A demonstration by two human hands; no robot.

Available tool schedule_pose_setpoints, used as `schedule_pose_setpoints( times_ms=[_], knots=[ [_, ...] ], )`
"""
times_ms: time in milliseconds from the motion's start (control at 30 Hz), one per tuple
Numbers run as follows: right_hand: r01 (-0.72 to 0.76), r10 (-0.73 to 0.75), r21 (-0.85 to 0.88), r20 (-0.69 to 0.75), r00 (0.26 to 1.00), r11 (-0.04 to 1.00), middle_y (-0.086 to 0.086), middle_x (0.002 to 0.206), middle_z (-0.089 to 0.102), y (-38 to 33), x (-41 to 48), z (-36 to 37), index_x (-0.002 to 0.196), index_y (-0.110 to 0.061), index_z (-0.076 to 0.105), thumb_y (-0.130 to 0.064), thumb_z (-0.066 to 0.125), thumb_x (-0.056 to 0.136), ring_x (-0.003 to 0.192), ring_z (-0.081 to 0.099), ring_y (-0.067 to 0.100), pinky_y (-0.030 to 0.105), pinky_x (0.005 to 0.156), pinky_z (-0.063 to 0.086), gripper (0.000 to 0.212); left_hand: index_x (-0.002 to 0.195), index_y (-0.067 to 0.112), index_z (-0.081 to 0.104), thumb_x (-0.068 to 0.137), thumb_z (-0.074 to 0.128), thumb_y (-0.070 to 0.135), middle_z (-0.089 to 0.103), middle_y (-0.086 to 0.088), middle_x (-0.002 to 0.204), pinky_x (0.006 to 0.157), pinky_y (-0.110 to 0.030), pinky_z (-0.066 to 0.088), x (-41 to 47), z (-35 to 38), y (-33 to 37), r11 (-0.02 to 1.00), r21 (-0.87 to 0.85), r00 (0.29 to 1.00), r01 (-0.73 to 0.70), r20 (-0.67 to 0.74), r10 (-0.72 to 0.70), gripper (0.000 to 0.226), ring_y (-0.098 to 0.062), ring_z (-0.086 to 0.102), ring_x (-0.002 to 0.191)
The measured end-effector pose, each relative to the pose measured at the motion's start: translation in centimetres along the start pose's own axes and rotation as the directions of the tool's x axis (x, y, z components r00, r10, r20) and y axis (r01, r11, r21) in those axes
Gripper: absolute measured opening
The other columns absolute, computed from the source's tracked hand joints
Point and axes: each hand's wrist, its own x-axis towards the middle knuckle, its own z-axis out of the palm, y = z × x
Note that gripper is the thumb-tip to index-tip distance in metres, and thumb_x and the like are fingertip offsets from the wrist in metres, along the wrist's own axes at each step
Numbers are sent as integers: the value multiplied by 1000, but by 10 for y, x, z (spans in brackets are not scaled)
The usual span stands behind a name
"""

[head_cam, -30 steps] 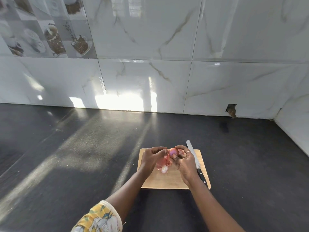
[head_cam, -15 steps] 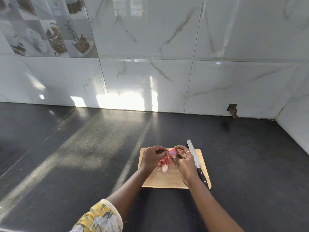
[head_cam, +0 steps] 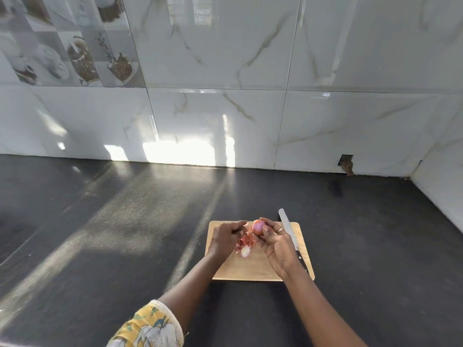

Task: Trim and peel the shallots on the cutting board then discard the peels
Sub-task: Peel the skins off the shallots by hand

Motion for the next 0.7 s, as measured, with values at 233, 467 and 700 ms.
schedule_pose_setpoints(
  times_ms=[233,467,700],
  knots=[
    [14,-14,-7,12,1000,1000,17,101,63,5,3,-2,101,-3,57,16,50,87,91,67,27,32,75,60,24,79,17,76,74,76,19,70,10,66,64,-21,53,-1,-3,9,991,-113,998,65,-19,-68,6,4,61,60],
    [84,-87,-235,-2,996,968,8,102,67,10,8,-4,102,-11,60,14,54,86,96,65,22,35,77,57,30,87,24,75,79,72,19,73,13,83,83,-27,55,-6,-3,19,958,-284,998,48,-14,-54,10,-4,68,84],
    [142,-129,-347,61,990,927,7,104,68,13,9,-1,111,-8,63,6,54,90,96,65,14,22,80,55,27,99,20,73,80,71,15,72,7,101,89,-20,51,-1,-12,14,969,-246,993,-19,112,48,20,3,65,95]
  ],
)
